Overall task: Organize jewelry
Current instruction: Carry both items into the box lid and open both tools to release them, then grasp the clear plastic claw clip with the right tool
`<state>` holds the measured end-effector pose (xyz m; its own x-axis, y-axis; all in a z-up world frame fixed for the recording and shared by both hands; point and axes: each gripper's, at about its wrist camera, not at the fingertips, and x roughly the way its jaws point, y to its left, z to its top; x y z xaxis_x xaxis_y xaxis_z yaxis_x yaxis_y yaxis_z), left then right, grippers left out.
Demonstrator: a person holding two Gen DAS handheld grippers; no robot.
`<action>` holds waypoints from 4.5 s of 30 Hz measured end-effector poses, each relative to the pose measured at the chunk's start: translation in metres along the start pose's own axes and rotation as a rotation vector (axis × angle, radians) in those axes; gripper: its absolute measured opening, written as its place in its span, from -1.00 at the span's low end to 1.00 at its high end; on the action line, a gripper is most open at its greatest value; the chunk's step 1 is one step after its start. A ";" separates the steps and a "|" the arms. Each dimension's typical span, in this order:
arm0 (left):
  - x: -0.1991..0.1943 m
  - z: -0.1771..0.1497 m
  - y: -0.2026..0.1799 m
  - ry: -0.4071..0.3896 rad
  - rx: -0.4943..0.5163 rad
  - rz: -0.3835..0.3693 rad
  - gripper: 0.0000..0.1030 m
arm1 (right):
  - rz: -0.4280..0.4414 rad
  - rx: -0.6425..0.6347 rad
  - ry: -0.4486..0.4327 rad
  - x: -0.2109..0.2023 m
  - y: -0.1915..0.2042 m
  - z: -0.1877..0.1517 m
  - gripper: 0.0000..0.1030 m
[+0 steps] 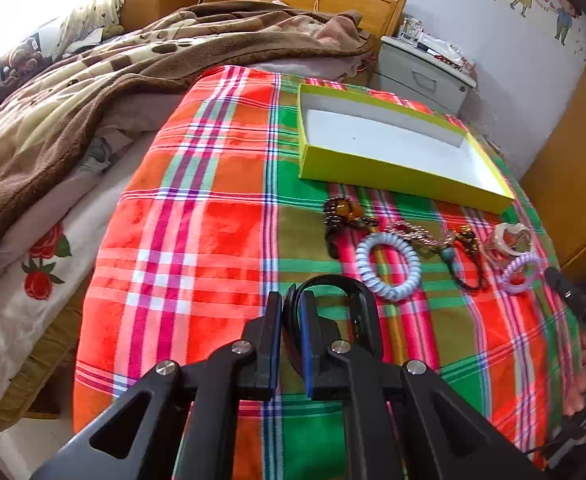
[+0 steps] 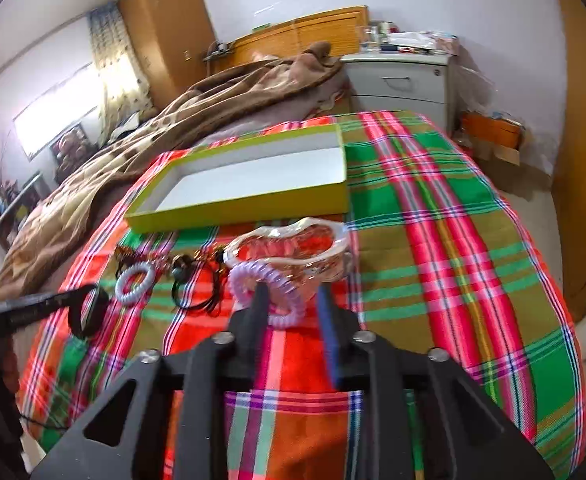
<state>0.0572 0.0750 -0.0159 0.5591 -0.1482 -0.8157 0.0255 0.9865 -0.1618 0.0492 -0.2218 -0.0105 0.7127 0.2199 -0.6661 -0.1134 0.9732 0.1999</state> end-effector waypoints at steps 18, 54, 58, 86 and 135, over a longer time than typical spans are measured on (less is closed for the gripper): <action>-0.020 0.024 -0.008 -0.072 0.023 -0.040 -0.82 | -0.043 -0.005 0.016 0.002 0.001 0.014 -0.81; 0.093 0.164 -0.049 -0.017 0.055 -0.118 -0.81 | -0.013 0.027 0.226 0.140 -0.039 0.161 -0.81; 0.110 0.170 -0.049 0.010 0.053 -0.096 -0.80 | -0.012 0.027 0.257 0.156 -0.038 0.166 -0.81; 0.130 0.177 -0.042 0.054 0.027 -0.086 -0.58 | -0.084 0.021 0.296 0.184 -0.032 0.174 -0.69; 0.006 0.038 0.035 0.018 -0.129 -0.173 -0.02 | 0.132 -0.438 0.408 0.083 -0.007 0.067 -0.08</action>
<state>0.0935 0.1111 -0.0054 0.5408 -0.3166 -0.7793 0.0126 0.9294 -0.3689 0.1550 -0.2152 -0.0191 0.3599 0.2643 -0.8947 -0.5185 0.8540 0.0437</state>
